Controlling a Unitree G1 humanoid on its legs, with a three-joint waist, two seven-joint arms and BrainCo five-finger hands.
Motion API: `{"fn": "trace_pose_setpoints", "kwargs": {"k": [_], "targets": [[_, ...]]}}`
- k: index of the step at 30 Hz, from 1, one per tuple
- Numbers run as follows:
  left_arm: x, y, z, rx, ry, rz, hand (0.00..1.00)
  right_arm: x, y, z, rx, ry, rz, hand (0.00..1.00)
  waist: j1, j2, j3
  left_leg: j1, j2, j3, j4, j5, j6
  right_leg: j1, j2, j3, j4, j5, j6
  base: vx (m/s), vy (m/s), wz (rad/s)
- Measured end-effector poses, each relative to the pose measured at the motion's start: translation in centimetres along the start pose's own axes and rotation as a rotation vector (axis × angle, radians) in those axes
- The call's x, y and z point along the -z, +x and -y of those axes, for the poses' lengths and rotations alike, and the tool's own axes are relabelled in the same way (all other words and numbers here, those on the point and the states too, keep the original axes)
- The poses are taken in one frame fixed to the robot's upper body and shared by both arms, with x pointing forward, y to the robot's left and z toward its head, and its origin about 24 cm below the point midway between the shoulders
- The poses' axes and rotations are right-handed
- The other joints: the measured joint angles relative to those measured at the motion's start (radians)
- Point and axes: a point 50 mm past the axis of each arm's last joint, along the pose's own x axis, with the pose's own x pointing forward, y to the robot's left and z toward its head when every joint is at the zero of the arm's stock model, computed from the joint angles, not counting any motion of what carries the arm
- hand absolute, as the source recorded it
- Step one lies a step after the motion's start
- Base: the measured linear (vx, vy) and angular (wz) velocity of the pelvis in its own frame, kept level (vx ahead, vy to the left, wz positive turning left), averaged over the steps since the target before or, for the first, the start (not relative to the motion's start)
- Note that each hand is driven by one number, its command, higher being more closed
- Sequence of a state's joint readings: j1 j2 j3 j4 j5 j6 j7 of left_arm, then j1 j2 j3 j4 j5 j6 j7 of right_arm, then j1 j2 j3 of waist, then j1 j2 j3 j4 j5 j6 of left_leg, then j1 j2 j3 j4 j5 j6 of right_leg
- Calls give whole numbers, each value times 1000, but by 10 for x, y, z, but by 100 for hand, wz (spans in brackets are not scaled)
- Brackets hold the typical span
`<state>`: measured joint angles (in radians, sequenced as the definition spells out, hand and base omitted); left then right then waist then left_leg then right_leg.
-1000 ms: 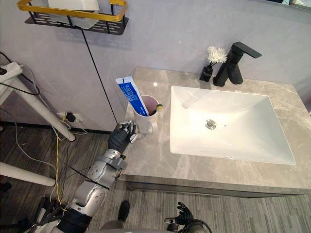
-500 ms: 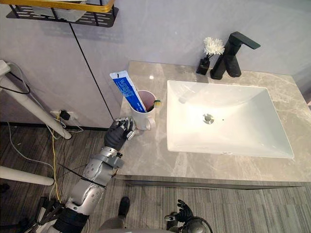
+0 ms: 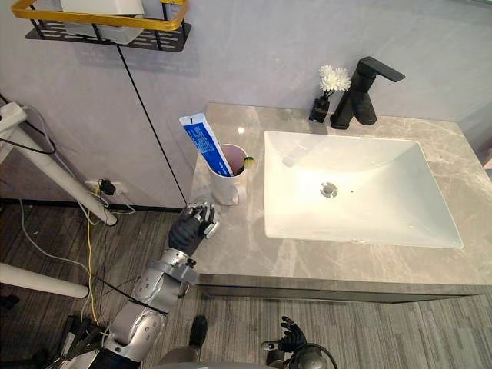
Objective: Organize washtable
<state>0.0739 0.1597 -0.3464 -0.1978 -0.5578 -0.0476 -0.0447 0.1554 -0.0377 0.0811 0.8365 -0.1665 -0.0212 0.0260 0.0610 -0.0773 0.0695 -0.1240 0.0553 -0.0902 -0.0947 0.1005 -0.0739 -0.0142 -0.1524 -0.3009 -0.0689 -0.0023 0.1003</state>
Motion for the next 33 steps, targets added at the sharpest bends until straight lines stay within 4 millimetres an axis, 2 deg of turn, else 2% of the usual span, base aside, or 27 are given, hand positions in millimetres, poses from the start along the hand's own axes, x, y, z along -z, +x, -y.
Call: {"fn": "trace_pose_setpoints", "kwargs": {"k": [1, 8, 13, 18, 23, 27, 33], "targets": [[1, 0, 3, 11, -3, -5, 100, 1, 0, 0, 0, 0, -2, 0, 8, 1, 0, 0, 0, 0, 0, 0, 0, 0, 0, 0, 0, 0, 0, 0, 0, 0], [7, -2, 12, 59, 5, -29, 100, 0, 0, -2, -9, -14, 1, 0, 8, 2, -1, 0, 0, -2, 0, 0, 0, 3, 0, -1, -1, 3, 6, 5, -1, 1], [10, 1, 18, 90, 79, -39, 100, 0, 0, -2, -8, -13, 1, 0, 8, 2, -2, 2, -1, -3, 0, 0, 0, 7, 1, -3, -1, 3, 6, 0, 0, 0], [11, 16, 19, 119, 241, -46, 100, 0, 0, -2, -7, -12, 0, 0, 8, 1, -3, 5, 0, -3, 0, 1, 0, 8, 1, -3, -1, 4, 5, 0, 0, 0], [9, 26, 29, 136, 266, -19, 100, 0, 0, -2, -5, -10, 3, 0, 8, -2, -6, -28, 7, 0, 0, 1, -1, -29, 3, 6, 15, 2, 7, -1, -2, -3], [7, 33, 39, 173, 308, -5, 100, -1, -1, -2, -3, -3, 10, 0, 6, -15, -2, -41, 14, 5, 1, 4, -6, -47, 9, 13, 18, 3, 6, 27, -13, -4], [0, 47, 45, 166, 342, 26, 100, -7, -1, -1, 4, 6, 38, 0, 5, -15, 4, -59, 15, 11, 1, 4, -6, -77, 7, 25, 35, 1, 7, -3, -1, -4]]}}
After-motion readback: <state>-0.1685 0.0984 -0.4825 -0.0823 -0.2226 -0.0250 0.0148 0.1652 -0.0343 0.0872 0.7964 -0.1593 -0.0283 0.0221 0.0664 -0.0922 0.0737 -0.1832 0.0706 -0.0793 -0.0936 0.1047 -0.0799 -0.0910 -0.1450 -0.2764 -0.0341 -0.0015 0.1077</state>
